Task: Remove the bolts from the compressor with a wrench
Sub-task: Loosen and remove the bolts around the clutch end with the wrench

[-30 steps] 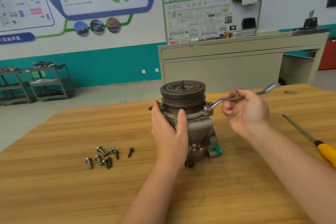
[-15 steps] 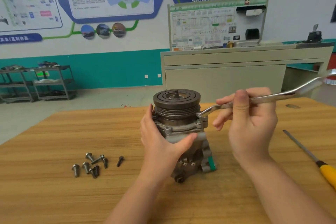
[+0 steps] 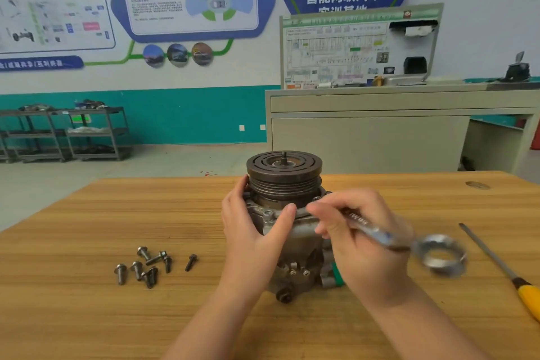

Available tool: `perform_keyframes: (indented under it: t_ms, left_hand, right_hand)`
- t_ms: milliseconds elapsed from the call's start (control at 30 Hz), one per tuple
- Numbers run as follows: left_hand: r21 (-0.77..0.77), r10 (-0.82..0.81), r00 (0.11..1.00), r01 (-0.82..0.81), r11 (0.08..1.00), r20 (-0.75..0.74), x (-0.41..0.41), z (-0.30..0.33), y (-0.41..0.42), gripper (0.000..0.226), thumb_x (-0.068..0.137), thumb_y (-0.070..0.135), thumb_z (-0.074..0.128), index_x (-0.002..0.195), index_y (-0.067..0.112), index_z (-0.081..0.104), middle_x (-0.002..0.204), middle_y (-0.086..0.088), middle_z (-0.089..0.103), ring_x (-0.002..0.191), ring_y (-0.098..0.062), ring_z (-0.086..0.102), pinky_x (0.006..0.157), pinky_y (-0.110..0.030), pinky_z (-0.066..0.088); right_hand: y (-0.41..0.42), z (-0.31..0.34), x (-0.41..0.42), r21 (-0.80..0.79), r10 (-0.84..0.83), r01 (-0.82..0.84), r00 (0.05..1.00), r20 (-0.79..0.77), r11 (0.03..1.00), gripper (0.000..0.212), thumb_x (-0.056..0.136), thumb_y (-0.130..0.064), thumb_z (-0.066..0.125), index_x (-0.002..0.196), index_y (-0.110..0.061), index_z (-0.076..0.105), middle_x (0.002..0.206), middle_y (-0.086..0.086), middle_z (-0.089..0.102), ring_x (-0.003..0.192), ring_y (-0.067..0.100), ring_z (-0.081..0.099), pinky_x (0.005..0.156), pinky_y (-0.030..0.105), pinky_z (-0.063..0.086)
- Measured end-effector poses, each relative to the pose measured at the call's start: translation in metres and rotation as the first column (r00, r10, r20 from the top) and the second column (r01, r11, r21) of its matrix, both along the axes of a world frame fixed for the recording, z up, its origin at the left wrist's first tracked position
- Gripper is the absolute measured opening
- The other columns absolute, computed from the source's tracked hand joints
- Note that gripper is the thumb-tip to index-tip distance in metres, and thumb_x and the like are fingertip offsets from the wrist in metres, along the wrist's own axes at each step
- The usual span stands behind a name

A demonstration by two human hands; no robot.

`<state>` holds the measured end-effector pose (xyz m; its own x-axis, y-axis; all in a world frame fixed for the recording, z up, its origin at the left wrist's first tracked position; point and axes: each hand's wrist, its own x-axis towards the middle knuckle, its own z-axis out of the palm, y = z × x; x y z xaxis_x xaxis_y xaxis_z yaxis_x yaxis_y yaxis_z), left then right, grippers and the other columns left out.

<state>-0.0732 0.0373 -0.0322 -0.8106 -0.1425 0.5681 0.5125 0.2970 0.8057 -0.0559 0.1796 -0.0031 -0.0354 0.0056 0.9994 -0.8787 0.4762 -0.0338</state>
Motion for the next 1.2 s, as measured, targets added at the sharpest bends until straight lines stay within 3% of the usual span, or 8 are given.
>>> perform_keyframes:
  t_ms: [133, 233, 333, 467, 567, 733, 933, 1200]
  left_hand:
    - [-0.010, 0.013, 1.000, -0.013, 1.000, 0.011, 0.000, 0.000, -0.001, 0.082, 0.072, 0.061, 0.063, 0.141, 0.042, 0.023, 0.130, 0.026, 0.032, 0.130, -0.001, 0.034, 0.113, -0.035, 0.034]
    - [-0.010, 0.016, 1.000, -0.015, 1.000, 0.014, 0.001, 0.001, -0.001, 0.081, 0.071, 0.062, 0.063, 0.139, 0.044, 0.023, 0.127, 0.031, 0.031, 0.128, 0.002, 0.034, 0.111, -0.030, 0.034]
    - [0.002, 0.014, 1.000, -0.014, 1.000, 0.014, 0.002, 0.001, -0.001, 0.082, 0.072, 0.066, 0.065, 0.140, 0.043, 0.025, 0.128, 0.029, 0.032, 0.128, 0.001, 0.034, 0.111, -0.030, 0.034]
    - [-0.003, 0.011, 1.000, -0.011, 1.000, 0.017, 0.003, 0.002, -0.001, 0.077, 0.072, 0.061, 0.064, 0.137, 0.044, 0.025, 0.126, 0.033, 0.031, 0.129, -0.001, 0.035, 0.112, -0.036, 0.035]
    - [0.001, 0.009, 1.000, -0.009, 1.000, 0.013, 0.003, 0.002, -0.002, 0.078, 0.071, 0.062, 0.063, 0.137, 0.044, 0.026, 0.127, 0.034, 0.030, 0.129, 0.000, 0.034, 0.112, -0.035, 0.035]
    - [-0.003, 0.007, 1.000, -0.007, 1.000, 0.022, 0.001, 0.001, -0.002, 0.081, 0.072, 0.063, 0.064, 0.141, 0.043, 0.025, 0.128, 0.035, 0.030, 0.128, 0.002, 0.035, 0.109, -0.029, 0.035]
    - [-0.011, 0.015, 1.000, -0.014, 1.000, 0.020, 0.002, 0.001, -0.003, 0.083, 0.074, 0.067, 0.065, 0.142, 0.041, 0.025, 0.132, 0.026, 0.032, 0.129, 0.001, 0.034, 0.110, -0.030, 0.035]
    - [-0.020, 0.013, 1.000, -0.012, 1.000, 0.027, 0.002, 0.002, -0.002, 0.076, 0.079, 0.056, 0.067, 0.141, 0.039, 0.026, 0.134, 0.020, 0.033, 0.132, -0.004, 0.034, 0.112, -0.032, 0.033]
  right_hand:
    - [-0.009, -0.002, 0.003, -0.185, 0.049, -0.044, 0.999, 0.020, 0.982, 0.039, 0.101, -0.043, 0.044, 0.081, -0.013, 0.059, 0.057, -0.002, 0.061, 0.045, 0.009, 0.059, 0.042, 0.024, 0.047]
    - [-0.008, 0.003, -0.003, -0.650, 0.346, -0.177, 0.928, 0.141, 0.739, 0.037, 0.103, -0.043, 0.033, 0.077, -0.020, 0.046, 0.057, 0.002, 0.062, 0.037, 0.013, 0.051, 0.041, 0.018, 0.040]
    - [0.015, 0.011, -0.025, -0.903, 0.709, -0.106, 0.660, 0.249, 0.415, 0.033, 0.104, -0.039, 0.035, 0.086, -0.015, 0.047, 0.052, 0.001, 0.061, 0.036, 0.014, 0.048, 0.038, 0.017, 0.036]
    - [0.034, 0.012, -0.041, -0.941, 0.929, -0.164, 0.277, 0.245, 0.297, 0.011, 0.102, -0.017, 0.044, 0.094, -0.011, 0.049, 0.064, 0.007, 0.066, 0.049, 0.014, 0.057, 0.045, 0.022, 0.047]
    - [0.033, 0.015, -0.032, -0.923, 0.897, -0.256, 0.408, 0.167, 0.289, 0.011, 0.104, -0.017, 0.040, 0.096, -0.011, 0.045, 0.070, 0.008, 0.070, 0.054, 0.015, 0.062, 0.050, 0.024, 0.052]
    - [0.031, 0.021, -0.010, -0.623, 0.425, -0.230, 0.886, 0.184, 0.748, 0.010, 0.103, -0.020, 0.043, 0.094, -0.024, 0.040, 0.075, 0.002, 0.069, 0.046, 0.014, 0.061, 0.047, 0.023, 0.049]
    - [0.015, 0.013, 0.000, -0.385, 0.298, -0.204, 0.933, 0.203, 0.900, 0.003, 0.094, -0.046, 0.053, 0.095, -0.044, 0.052, 0.075, 0.001, 0.068, 0.054, 0.011, 0.065, 0.052, 0.025, 0.053]
    - [0.011, -0.003, -0.004, -0.073, 0.107, -0.101, 0.991, 0.085, 0.992, 0.013, 0.090, -0.021, 0.069, 0.098, -0.013, 0.063, 0.075, 0.003, 0.068, 0.065, 0.009, 0.068, 0.056, 0.028, 0.056]
